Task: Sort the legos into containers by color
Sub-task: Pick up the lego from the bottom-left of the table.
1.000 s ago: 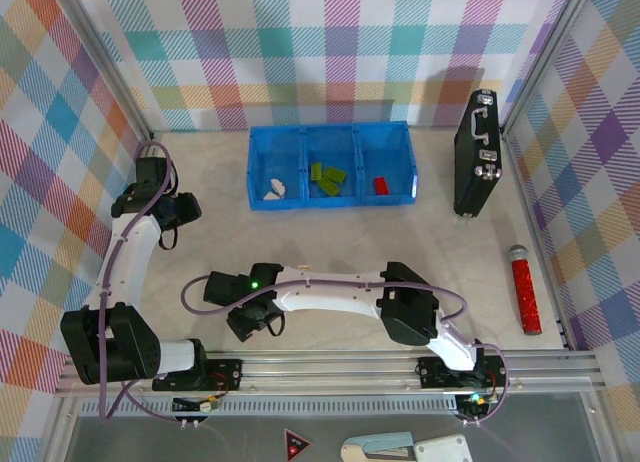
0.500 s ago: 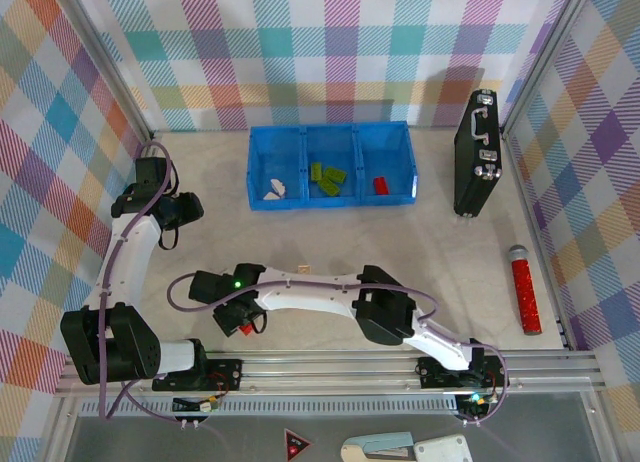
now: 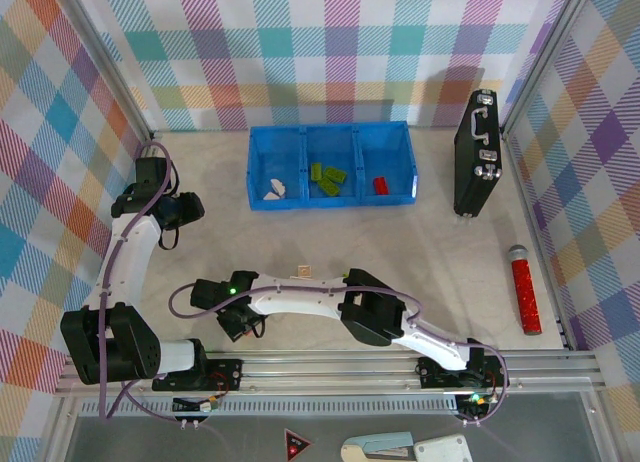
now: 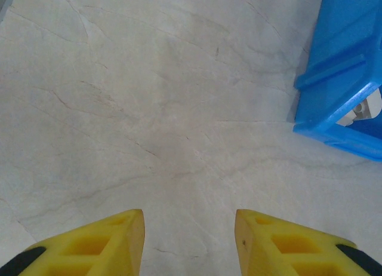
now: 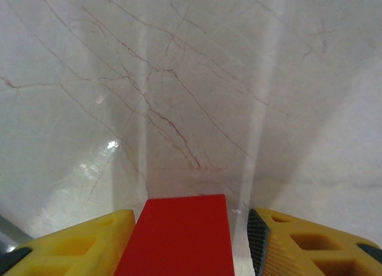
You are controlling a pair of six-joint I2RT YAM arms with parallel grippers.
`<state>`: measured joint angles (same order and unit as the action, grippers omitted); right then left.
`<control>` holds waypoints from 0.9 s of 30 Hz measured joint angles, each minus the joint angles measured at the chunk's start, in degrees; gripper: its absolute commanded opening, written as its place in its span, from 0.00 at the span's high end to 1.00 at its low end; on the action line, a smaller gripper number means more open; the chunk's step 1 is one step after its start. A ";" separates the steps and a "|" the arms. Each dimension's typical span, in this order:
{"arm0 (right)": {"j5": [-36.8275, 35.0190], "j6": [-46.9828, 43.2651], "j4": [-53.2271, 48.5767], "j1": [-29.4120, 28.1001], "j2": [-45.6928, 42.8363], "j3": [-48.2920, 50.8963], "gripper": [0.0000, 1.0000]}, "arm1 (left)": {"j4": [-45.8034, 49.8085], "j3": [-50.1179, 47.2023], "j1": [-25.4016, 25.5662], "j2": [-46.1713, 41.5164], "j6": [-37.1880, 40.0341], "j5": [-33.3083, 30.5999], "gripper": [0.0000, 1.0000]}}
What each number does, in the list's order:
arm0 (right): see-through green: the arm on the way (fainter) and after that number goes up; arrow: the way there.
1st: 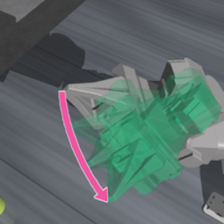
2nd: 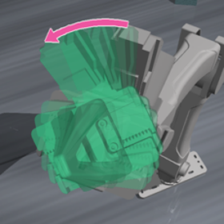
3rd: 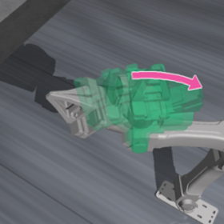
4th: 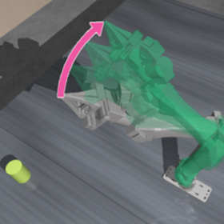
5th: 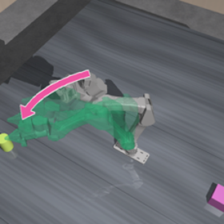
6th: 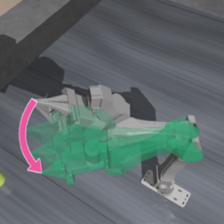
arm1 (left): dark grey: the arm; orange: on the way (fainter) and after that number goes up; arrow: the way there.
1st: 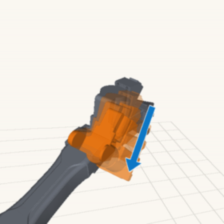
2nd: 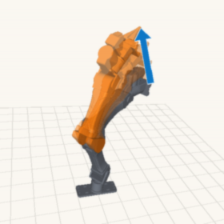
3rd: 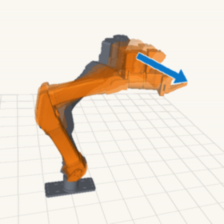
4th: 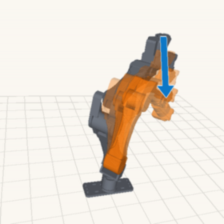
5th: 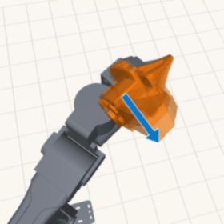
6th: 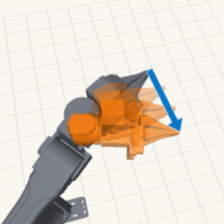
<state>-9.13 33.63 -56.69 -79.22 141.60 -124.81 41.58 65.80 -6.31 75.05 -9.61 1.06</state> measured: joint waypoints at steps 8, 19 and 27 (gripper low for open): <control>0.28 0.02 -0.44 0.02 0.13 -0.26 0.56 | 0.00 0.00 0.00 0.00 -0.02 0.04 0.56; 0.20 0.48 -1.73 0.00 0.13 -0.37 0.53 | -0.02 0.00 0.00 0.00 -0.02 0.46 0.56; 0.17 0.72 -3.80 -0.04 0.13 -0.48 0.54 | -0.02 0.00 0.00 0.00 -0.02 0.46 0.56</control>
<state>-8.95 34.35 -60.49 -79.26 141.73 -125.29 41.56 65.80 -6.31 75.05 -9.63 1.52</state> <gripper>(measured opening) 0.459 0.443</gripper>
